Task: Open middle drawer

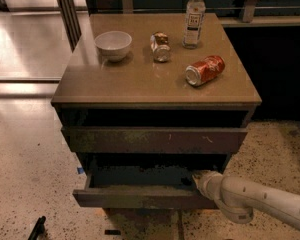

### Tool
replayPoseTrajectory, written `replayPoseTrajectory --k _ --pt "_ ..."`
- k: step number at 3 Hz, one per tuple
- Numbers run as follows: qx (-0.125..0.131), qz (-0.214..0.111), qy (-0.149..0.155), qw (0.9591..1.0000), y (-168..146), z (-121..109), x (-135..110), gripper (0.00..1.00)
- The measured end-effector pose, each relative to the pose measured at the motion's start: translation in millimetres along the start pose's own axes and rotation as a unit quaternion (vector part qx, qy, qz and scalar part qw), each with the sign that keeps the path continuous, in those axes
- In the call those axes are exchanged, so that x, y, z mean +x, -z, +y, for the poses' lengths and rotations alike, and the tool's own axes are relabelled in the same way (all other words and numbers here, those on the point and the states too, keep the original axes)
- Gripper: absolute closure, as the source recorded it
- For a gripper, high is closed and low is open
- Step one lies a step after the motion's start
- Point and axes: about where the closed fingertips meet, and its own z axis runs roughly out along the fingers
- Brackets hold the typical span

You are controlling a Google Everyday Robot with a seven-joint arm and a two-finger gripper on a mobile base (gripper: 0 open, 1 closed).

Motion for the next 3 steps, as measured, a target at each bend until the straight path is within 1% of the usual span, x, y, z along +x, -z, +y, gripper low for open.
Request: replayPoseTrajectory --k 1,2,3 --pt "-0.036 -0.004 0.005 0.9993 1.4 12.6 7.2 1.00" --pt "-0.081 0.009 0.009 0.9966 12.7 26.1 25.4 1.00" --pt "-0.113 0.012 0.007 0.9935 22.5 38.1 34.2 1.00"
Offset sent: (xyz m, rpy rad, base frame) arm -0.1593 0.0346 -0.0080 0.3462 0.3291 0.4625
